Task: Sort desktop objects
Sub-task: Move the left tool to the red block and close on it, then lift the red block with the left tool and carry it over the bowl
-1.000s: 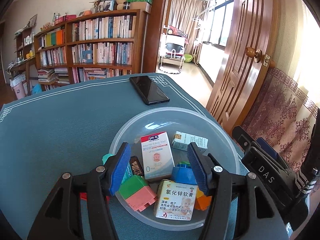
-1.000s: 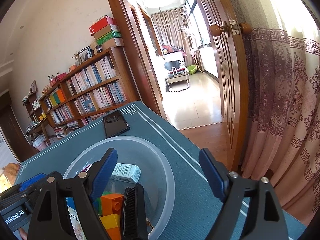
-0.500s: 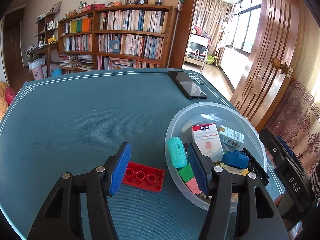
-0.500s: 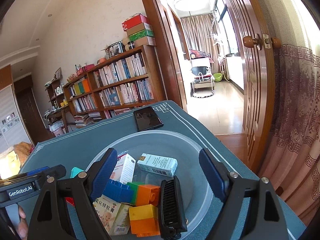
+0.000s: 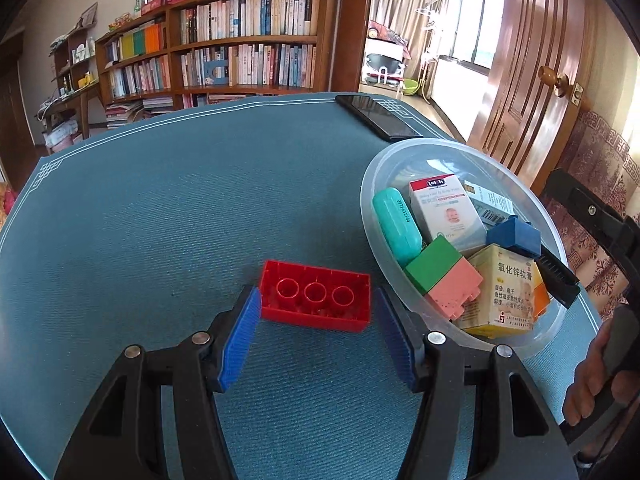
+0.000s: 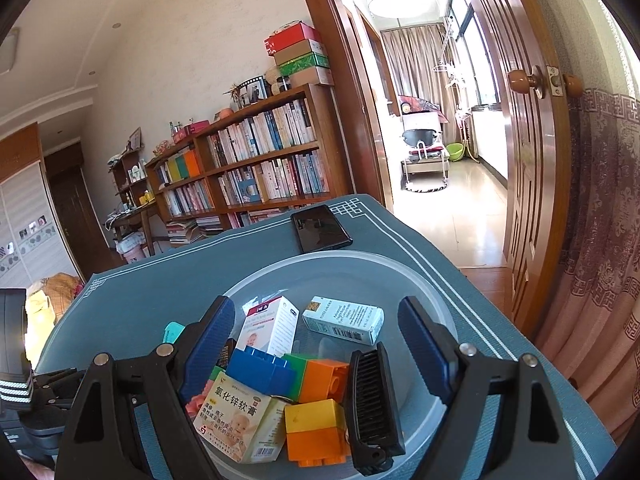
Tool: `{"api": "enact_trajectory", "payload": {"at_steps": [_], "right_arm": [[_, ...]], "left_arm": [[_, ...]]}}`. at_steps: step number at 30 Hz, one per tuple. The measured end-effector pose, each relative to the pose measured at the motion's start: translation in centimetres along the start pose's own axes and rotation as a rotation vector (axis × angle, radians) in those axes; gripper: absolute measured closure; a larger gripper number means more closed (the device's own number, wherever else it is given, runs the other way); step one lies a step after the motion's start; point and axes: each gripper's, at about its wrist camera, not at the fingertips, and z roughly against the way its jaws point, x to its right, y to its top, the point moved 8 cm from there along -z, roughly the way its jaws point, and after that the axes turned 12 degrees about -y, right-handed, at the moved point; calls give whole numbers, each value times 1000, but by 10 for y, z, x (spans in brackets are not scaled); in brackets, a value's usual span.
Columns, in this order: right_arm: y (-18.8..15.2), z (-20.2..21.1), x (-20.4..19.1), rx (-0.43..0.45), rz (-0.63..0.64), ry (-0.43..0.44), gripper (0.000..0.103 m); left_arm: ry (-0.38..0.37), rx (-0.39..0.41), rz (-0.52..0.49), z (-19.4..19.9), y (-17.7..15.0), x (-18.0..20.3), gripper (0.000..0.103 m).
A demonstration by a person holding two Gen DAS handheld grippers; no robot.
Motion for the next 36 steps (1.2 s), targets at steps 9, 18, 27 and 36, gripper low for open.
{"api": "enact_trajectory", "payload": {"at_steps": [9, 18, 27, 36], "right_arm": [[-2, 0, 1, -4, 0, 0, 16], [-3, 1, -2, -3, 12, 7, 16], [-4, 1, 0, -4, 16, 0, 16], [-1, 1, 9, -2, -15, -26, 16]], "left_arm": [[19, -5, -85, -7, -6, 6, 25], [2, -45, 19, -20, -5, -17, 25], [67, -18, -18, -14, -2, -14, 36], [101, 79, -4, 9, 9, -12, 36]]}}
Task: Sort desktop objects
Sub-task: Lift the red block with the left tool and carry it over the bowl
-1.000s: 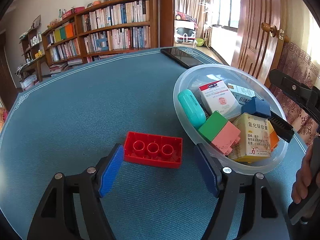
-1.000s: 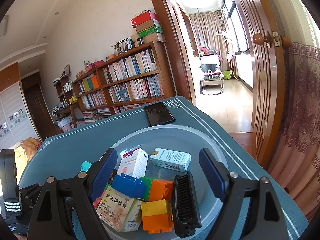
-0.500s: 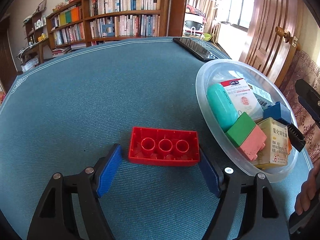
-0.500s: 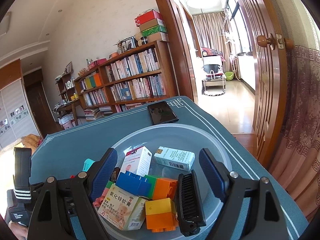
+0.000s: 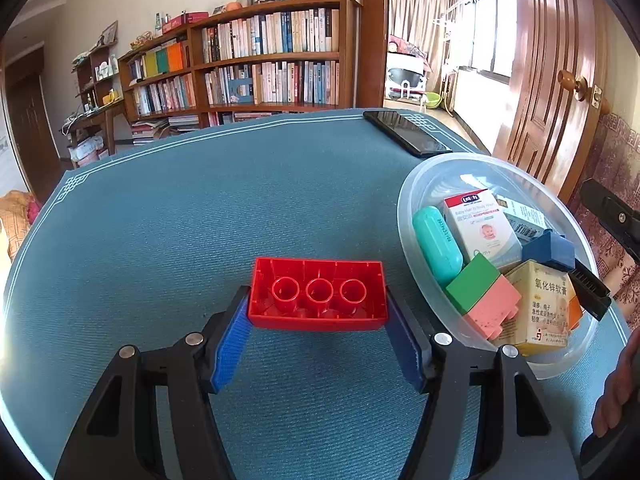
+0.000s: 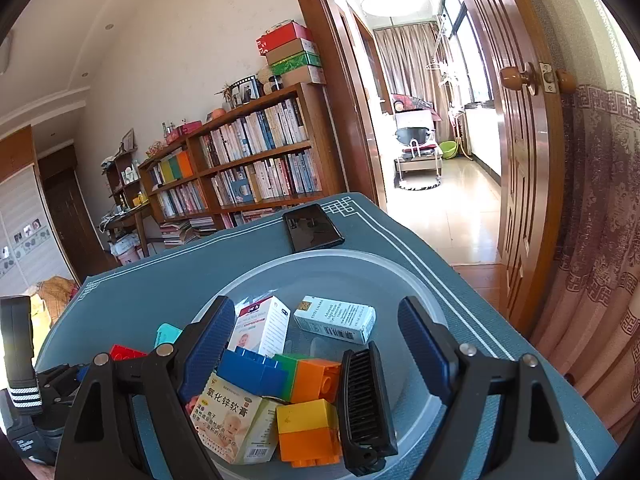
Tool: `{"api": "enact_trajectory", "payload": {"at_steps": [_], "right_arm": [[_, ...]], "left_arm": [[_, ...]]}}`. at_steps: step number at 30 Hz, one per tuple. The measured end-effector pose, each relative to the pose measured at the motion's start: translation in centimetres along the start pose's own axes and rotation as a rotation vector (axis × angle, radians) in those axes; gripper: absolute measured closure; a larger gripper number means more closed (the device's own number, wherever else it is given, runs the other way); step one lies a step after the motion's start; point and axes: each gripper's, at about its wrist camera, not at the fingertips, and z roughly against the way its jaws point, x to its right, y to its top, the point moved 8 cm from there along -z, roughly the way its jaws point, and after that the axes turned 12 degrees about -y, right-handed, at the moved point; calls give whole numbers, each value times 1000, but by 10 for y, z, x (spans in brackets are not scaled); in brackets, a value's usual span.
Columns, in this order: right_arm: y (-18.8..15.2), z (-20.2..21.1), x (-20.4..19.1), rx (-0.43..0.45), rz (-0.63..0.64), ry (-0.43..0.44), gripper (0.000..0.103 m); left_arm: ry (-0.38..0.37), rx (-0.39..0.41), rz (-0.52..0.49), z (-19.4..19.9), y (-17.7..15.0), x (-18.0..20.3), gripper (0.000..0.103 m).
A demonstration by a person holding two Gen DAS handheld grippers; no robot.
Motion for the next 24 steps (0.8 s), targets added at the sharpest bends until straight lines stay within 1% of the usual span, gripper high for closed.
{"api": "enact_trajectory", "payload": {"at_steps": [4, 7, 12, 15, 20, 24], "right_arm": [[2, -1, 5, -1, -17, -9, 16], [3, -1, 7, -3, -28, -13, 16], [5, 1, 9, 5, -39, -16, 16], [6, 1, 12, 7, -46, -18, 16], [8, 0, 16, 10, -64, -21, 16], [10, 0, 20, 12, -77, -24, 16]], "left_arm": [[-15, 55, -2, 13, 13, 8, 36], [-29, 77, -16, 17, 21, 16, 36], [-34, 66, -45, 6, 26, 29, 36], [-51, 61, -47, 1, 29, 36, 36], [-101, 61, -48, -7, 35, 53, 36], [-129, 57, -74, -14, 39, 70, 36]]}}
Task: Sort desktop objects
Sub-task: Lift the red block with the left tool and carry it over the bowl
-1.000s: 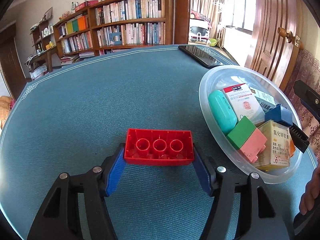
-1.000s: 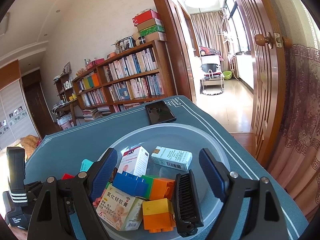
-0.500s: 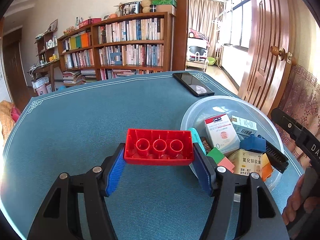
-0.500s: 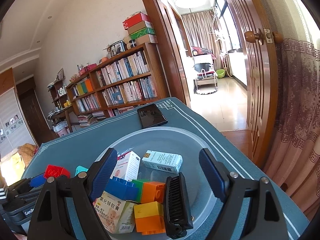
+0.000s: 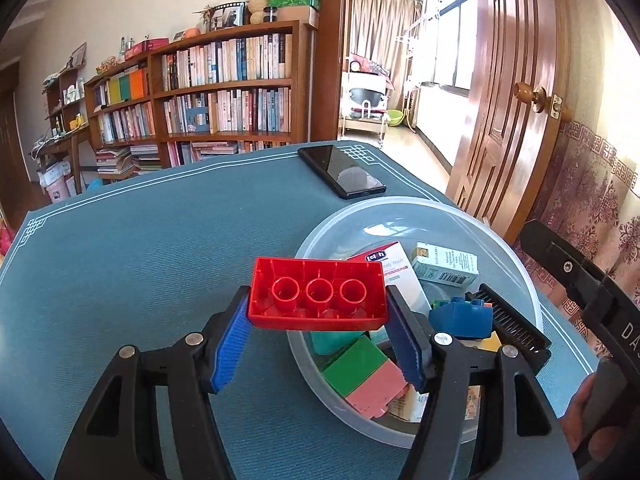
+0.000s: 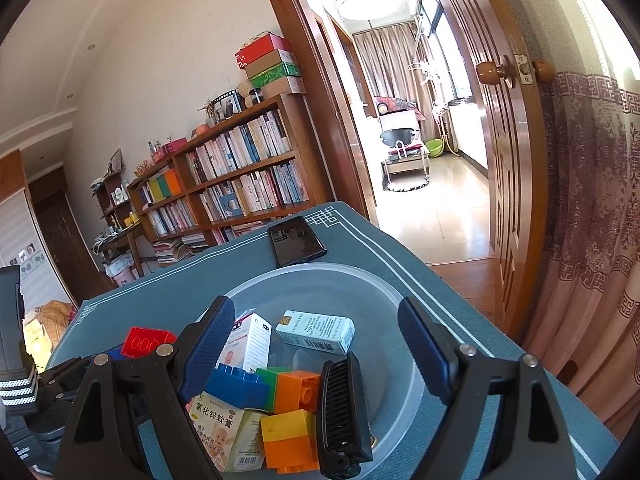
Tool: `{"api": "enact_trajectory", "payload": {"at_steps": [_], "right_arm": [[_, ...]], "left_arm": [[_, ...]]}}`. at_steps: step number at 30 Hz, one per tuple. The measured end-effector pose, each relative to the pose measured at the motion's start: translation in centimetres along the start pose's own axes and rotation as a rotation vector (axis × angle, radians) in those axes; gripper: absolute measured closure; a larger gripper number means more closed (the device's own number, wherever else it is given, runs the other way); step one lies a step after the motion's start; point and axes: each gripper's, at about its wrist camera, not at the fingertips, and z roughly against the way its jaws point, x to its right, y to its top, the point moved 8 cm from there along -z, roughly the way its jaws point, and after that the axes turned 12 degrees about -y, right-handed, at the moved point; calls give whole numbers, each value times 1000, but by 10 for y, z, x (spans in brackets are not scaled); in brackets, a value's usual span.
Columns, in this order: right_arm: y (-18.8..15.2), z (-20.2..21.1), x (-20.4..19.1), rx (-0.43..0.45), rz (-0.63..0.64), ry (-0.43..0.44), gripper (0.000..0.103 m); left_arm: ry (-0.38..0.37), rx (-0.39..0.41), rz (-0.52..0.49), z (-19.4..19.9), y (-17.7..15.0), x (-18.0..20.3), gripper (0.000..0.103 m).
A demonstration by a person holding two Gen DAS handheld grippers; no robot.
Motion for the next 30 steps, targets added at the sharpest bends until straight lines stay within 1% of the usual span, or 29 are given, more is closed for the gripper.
{"api": "enact_trajectory", "payload": {"at_steps": [10, 16, 19, 23, 30], "right_arm": [[5, -1, 15, -2, -49, -21, 16], [6, -3, 20, -3, -57, -38, 16], [7, -3, 21, 2, -50, -49, 16], [7, -5, 23, 1, -49, -69, 16], [8, -7, 30, -4, -64, -98, 15]], "left_arm": [[-63, -28, -62, -22, 5, 34, 35], [-97, -39, -57, -29, 3, 44, 35], [-116, -59, -49, -34, 2, 47, 35], [-109, -52, -53, -34, 2, 49, 26], [-90, -39, -76, -33, 3, 51, 26]]}}
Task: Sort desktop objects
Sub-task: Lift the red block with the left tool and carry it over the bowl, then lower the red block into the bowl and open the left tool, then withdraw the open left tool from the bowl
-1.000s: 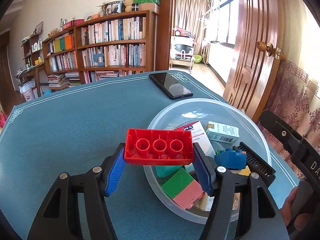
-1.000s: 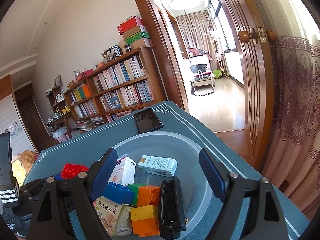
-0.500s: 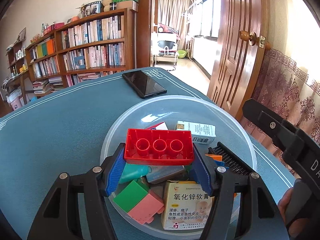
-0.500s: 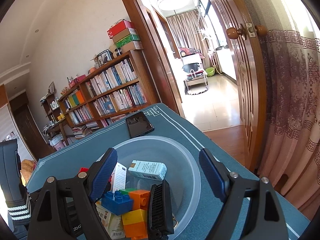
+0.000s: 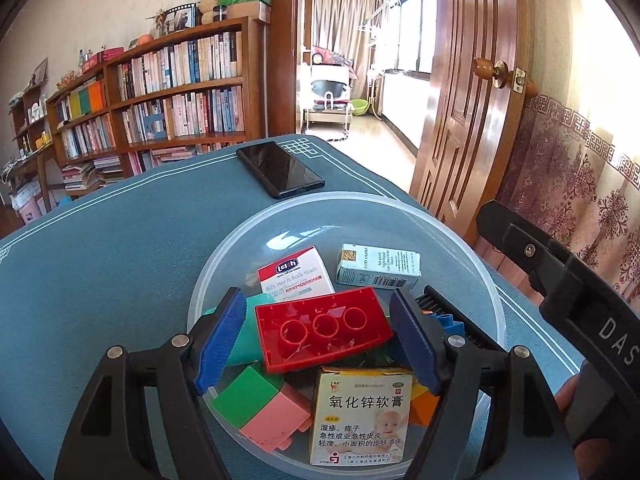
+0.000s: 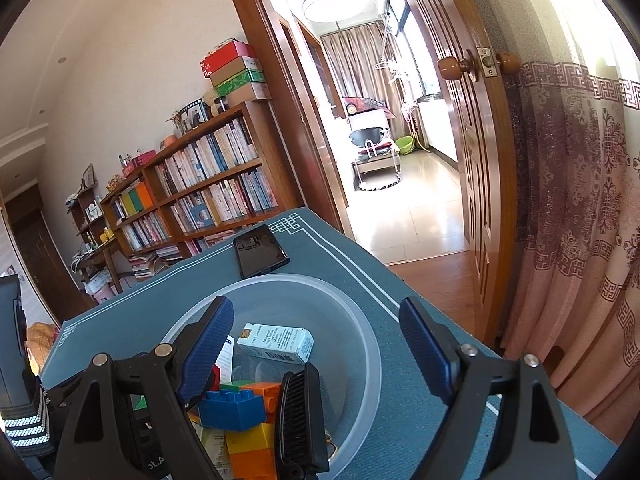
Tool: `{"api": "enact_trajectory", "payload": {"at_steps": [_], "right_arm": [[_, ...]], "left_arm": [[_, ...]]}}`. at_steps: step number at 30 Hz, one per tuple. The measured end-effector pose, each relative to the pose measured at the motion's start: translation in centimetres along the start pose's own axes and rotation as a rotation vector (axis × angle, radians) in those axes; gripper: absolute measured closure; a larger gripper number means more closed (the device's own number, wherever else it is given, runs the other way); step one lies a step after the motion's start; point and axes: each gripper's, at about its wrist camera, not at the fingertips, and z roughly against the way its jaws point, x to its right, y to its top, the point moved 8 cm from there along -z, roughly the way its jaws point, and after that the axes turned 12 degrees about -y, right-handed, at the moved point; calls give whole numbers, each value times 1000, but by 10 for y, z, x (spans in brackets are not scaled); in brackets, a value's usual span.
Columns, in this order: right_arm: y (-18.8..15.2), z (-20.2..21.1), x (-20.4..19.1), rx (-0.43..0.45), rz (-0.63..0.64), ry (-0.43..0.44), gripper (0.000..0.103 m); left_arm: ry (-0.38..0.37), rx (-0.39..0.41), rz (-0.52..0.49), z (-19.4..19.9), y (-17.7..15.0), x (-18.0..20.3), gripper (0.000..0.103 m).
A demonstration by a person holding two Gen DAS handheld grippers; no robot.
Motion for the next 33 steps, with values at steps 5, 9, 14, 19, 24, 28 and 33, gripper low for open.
{"api": "enact_trajectory", "payload": {"at_steps": [5, 9, 14, 19, 24, 28, 33], "right_arm": [[0, 0, 1, 0, 1, -8, 15], [-1, 0, 2, -3, -5, -15, 15], [-2, -3, 1, -10, 3, -23, 14], [1, -1, 7, -1, -14, -37, 0], [3, -1, 12, 5, -33, -48, 0], [3, -2, 15, 3, -34, -63, 0], [5, 0, 19, 8, -48, -73, 0]], "left_arm": [[-2, -1, -12, 1, -1, 2, 26], [1, 4, -15, 4, -1, 4, 26], [46, 24, -18, 13, 1, 0, 26], [101, 51, 6, 28, -2, -11, 26], [134, 76, 49, 48, -5, -25, 26], [170, 105, 94, 67, -9, -34, 15], [228, 127, 116, 85, -17, -37, 15]]}}
